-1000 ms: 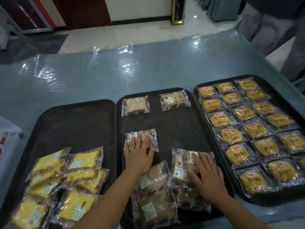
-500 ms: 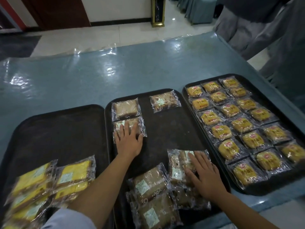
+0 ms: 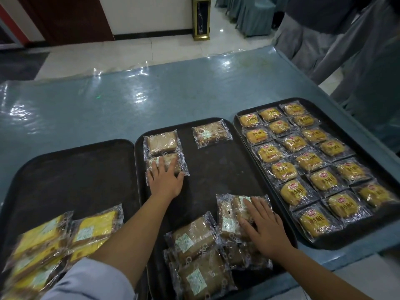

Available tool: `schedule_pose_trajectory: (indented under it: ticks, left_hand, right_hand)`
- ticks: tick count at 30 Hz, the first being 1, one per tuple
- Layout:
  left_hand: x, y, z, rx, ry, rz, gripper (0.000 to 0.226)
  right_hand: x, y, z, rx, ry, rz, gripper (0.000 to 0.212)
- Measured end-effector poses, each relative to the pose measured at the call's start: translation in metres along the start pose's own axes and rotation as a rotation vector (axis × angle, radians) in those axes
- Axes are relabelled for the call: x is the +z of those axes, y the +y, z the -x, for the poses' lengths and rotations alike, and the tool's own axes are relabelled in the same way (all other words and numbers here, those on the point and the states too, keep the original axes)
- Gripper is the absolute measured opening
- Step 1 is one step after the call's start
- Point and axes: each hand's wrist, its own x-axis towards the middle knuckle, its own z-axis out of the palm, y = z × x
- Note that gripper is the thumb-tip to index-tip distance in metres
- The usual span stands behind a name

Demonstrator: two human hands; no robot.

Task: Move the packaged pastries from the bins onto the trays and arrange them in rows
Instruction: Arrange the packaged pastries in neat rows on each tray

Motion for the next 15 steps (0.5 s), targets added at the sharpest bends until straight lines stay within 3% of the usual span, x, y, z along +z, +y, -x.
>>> schedule_pose_trajectory:
  ticks: [6,10,15]
  left_hand:
    - [-0.013,0.007,0.006,0.028,0.057,0.047,0.065]
    - [-0.02,0.013,0.047,0.058,0.031,0.164,0.07]
    - [0.004,0.021,0.145,0.053,0.065,0.246,0.074]
  right_hand:
    - [-0.002,0.003,0.001,-0.016,-0.022,0.01,0.073]
    - [-0.01,0.003,0.0,-0.029,-0.041,0.018,0.084]
    - [-0.022,-0.01,0.015,0.0,0.167,-0.025,0.077]
